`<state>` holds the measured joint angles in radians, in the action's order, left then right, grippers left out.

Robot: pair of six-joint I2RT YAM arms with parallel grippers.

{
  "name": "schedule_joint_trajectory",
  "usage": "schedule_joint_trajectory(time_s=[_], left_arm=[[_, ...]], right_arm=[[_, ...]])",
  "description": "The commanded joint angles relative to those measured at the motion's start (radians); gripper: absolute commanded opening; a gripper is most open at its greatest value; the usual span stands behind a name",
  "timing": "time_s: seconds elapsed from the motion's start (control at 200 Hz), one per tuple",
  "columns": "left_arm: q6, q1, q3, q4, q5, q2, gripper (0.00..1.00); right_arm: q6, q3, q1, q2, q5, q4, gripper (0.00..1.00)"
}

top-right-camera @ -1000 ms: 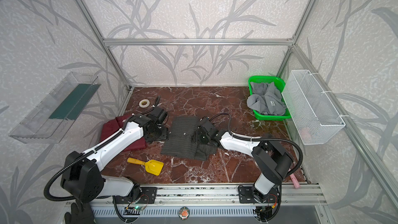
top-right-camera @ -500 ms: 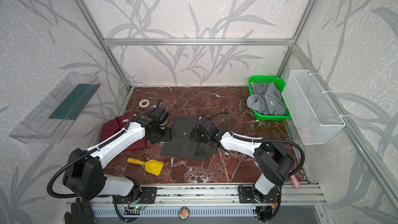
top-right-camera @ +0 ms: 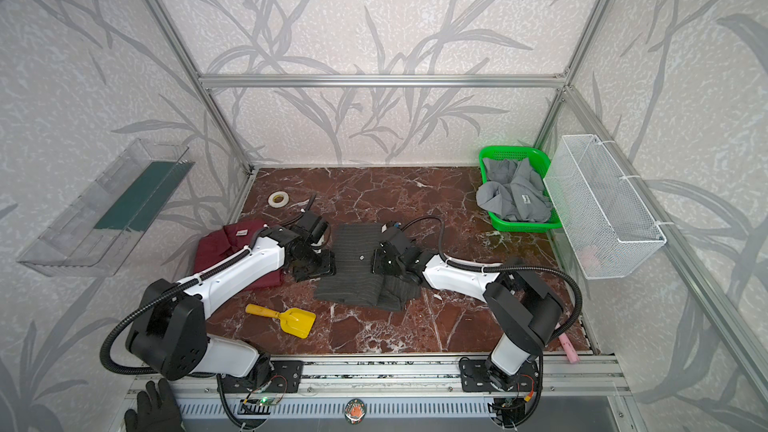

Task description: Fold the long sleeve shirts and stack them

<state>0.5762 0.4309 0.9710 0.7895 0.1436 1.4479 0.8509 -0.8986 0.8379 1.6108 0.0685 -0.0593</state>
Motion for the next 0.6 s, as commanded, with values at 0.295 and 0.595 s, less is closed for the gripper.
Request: schedule_joint_trajectory(time_s=[0.295,0.595], left_arm=[[-0.006,-0.003,0.004,0.013,0.002,0.044,0.66],[-0.003,0.028,0.039,0.014,0.041,0.065,0.66]], right_arm=[[0.069,0.28,-0.077,-0.176,-0.048,-0.193,0.0],[0.085,0.274,-0.18,-0.175,0.049,-0.033,0.37]])
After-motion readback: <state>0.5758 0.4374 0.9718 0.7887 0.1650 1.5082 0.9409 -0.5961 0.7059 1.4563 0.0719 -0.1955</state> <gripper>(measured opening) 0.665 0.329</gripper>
